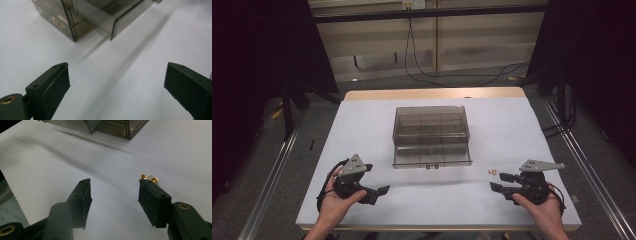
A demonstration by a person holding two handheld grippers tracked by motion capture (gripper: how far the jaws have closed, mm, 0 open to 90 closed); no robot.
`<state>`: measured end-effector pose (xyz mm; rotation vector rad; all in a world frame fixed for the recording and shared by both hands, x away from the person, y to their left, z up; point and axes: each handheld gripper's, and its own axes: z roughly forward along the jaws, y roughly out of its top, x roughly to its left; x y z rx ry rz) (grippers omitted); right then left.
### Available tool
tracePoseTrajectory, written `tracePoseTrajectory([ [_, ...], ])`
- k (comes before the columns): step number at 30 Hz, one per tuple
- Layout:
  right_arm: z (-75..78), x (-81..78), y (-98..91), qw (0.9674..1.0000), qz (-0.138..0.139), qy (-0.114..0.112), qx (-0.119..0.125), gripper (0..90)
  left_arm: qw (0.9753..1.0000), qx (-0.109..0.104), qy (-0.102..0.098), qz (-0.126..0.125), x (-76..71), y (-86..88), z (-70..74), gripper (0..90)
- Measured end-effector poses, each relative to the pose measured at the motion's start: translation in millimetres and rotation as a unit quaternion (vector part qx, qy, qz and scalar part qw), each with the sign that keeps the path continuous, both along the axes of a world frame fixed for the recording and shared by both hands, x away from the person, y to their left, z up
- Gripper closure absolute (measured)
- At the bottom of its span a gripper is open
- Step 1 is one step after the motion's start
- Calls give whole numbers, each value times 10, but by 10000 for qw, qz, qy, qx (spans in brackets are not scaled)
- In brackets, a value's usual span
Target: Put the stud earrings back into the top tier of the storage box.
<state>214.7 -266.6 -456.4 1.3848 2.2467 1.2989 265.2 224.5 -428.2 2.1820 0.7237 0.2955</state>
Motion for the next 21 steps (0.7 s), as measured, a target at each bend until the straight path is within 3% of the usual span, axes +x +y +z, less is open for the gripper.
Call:
tracePoseTrajectory([
  [1,4,15,-6,10000,17,0,-4,460,10000,36,-72,21,-39,18,-17,72],
  [3,32,27,-10,10000,53,67,-43,489,9999,103,-33,-16,-94,57,-49,76],
  [4,51,36,-14,9999,87,77,-83,509,9999,93,-42,104,-136,78,-60,78],
  [8,145,97,-22,9997,161,196,-42,548,9999,-38,-18,146,-244,139,-87,81],
  [13,223,206,12,9986,411,299,-163,587,10000,-30,-54,-58,-418,100,-90,75],
  [16,240,291,43,9973,557,378,-309,605,9997,-193,-98,-77,-464,93,-96,49],
  [21,241,410,114,9926,766,541,-765,646,9996,-215,-53,-201,-467,95,-134,51],
])
